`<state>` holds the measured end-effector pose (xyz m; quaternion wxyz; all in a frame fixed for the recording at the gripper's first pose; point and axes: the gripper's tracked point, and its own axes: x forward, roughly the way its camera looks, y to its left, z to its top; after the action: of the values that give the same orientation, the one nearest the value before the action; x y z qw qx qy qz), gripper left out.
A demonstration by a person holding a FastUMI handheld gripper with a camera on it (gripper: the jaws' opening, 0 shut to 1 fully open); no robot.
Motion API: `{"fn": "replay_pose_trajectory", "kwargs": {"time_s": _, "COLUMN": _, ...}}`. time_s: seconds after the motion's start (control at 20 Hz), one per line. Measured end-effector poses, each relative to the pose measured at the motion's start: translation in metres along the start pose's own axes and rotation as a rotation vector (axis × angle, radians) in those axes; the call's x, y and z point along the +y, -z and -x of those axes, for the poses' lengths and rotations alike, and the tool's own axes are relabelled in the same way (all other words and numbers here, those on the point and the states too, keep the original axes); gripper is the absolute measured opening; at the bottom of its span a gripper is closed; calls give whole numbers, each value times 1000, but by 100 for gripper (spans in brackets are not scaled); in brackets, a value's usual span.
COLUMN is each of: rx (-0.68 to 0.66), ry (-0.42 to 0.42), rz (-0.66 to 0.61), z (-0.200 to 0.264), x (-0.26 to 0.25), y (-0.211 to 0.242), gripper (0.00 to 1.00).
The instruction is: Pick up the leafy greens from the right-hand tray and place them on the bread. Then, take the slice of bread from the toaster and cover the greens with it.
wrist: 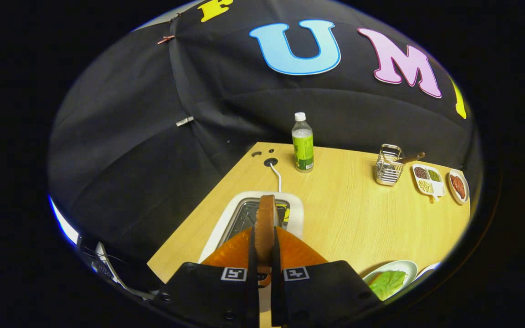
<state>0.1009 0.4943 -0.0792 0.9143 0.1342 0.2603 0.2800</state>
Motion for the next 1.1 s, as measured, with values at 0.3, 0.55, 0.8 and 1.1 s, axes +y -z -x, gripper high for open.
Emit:
{"fn": "replay_pose_trajectory", "kwargs": {"time_s": 0.3, "rx": -143, "ry": -48, "rz": -21, "z": 49, "x": -3, "y": -55, "gripper": 14}}
{"fn": "replay_pose_trajectory", "kwargs": {"time_s": 0.55, "rx": -245, "ry": -52, "rz": -62, "z": 101, "x": -30, "y": -90, "gripper": 14}}
{"fn": "replay_pose_trajectory", "kwargs": {"time_s": 0.8, "rx": -279, "ry": 51, "rz": -95, "z": 146, "x": -99, "y": -79, "gripper": 14}}
{"fn": "replay_pose_trajectory", "kwargs": {"time_s": 1.1, "rx": -228, "ry": 213, "rz": -165, "z": 161, "x": -186, "y": -6, "gripper": 14}}
